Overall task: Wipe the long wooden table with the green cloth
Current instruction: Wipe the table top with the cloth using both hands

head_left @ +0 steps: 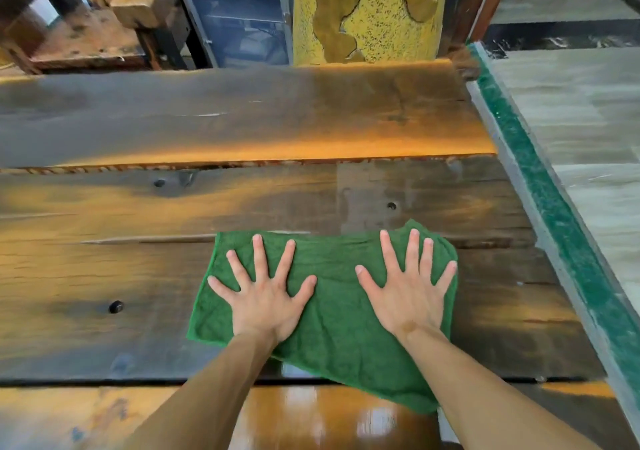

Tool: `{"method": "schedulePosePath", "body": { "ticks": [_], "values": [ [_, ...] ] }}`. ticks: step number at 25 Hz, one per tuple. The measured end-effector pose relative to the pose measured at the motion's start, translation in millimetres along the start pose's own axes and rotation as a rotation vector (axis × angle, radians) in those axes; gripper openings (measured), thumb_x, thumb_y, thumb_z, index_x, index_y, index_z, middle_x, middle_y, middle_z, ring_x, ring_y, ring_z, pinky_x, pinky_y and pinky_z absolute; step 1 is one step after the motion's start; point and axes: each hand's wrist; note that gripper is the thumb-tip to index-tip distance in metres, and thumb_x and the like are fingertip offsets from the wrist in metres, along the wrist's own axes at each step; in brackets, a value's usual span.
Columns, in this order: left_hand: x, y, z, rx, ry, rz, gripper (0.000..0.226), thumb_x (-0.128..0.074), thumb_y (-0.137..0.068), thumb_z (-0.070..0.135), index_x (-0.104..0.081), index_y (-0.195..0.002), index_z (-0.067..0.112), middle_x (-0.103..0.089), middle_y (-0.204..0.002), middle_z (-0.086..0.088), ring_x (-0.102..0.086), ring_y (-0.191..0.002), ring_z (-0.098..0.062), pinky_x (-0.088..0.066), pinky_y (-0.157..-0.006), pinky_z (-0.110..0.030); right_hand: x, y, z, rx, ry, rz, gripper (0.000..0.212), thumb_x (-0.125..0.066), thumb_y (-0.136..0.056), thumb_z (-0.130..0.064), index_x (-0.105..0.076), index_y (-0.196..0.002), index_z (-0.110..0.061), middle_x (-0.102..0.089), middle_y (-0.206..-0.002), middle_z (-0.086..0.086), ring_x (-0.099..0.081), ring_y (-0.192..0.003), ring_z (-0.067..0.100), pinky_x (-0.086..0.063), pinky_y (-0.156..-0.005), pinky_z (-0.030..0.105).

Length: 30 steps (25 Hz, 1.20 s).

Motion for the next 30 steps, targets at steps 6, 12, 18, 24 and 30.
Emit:
{"method": "schedulePosePath", "body": {
  "ticks": [6, 12, 18, 24, 30],
  "values": [
    [34.5, -125.2, 39.5, -0.028, -0.007, 0.076, 0.077, -0.001, -0.083, 0.088, 0.021, -0.150, 0.057, 0.032, -0.165, 0.000, 0.019, -0.150, -0.048, 0.005, -0.110, -0.080, 28.7, -144.2, -16.3, 0.028, -0.010, 0.064, 0.080, -0.001, -0.086, -0.084, 0.020, -0.153, -0.046, 0.023, -0.166, 0.005, 0.022, -0.152, 0.029, 0.010, -0.116, 0.067],
    [66.4, -255.6, 79.8, -0.102, -0.001, 0.139, 0.078, -0.010, -0.084, 0.089, 0.004, -0.154, 0.058, 0.017, -0.169, 0.001, 0.015, -0.152, -0.045, 0.008, -0.112, -0.077, 50.3, -268.1, -29.5, -0.013, -0.029, 0.116, 0.083, -0.010, -0.086, -0.084, 0.008, -0.157, -0.045, 0.015, -0.168, 0.001, 0.016, -0.154, 0.026, 0.010, -0.116, 0.066],
    [91.7, -359.3, 130.2, -0.109, 0.025, 0.173, 0.082, -0.013, -0.085, 0.087, 0.002, -0.157, 0.050, 0.013, -0.170, -0.002, 0.013, -0.153, -0.045, 0.009, -0.113, -0.075, 73.5, -372.7, -34.6, -0.028, -0.043, 0.130, 0.085, -0.014, -0.086, -0.085, 0.006, -0.158, -0.043, 0.014, -0.168, -0.001, 0.013, -0.154, 0.027, 0.009, -0.117, 0.067],
    [91.6, -391.9, 177.7, -0.113, 0.035, 0.276, 0.071, -0.019, -0.097, 0.071, -0.006, -0.160, 0.042, 0.002, -0.171, -0.007, 0.005, -0.154, -0.046, 0.006, -0.116, -0.072, 77.1, -412.1, -41.8, 0.062, -0.006, 0.262, 0.074, -0.018, -0.093, -0.069, -0.008, -0.159, -0.037, -0.007, -0.169, 0.002, -0.001, -0.155, 0.029, 0.002, -0.115, 0.072],
    [82.7, -347.1, 181.2, -0.307, -0.006, 0.220, 0.060, -0.013, -0.104, 0.053, 0.000, -0.161, 0.041, 0.006, -0.171, 0.003, 0.010, -0.155, -0.037, 0.007, -0.122, -0.062, 71.0, -375.6, -32.6, 0.176, 0.044, 0.221, 0.061, -0.012, -0.102, -0.054, 0.006, -0.158, -0.041, 0.004, -0.169, -0.004, 0.004, -0.155, 0.024, 0.002, -0.117, 0.069]
  ]
}}
Point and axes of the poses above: each hand's wrist, its own y-axis away from the middle knuckle, its own x-axis out of the back of the hand, z = x × y
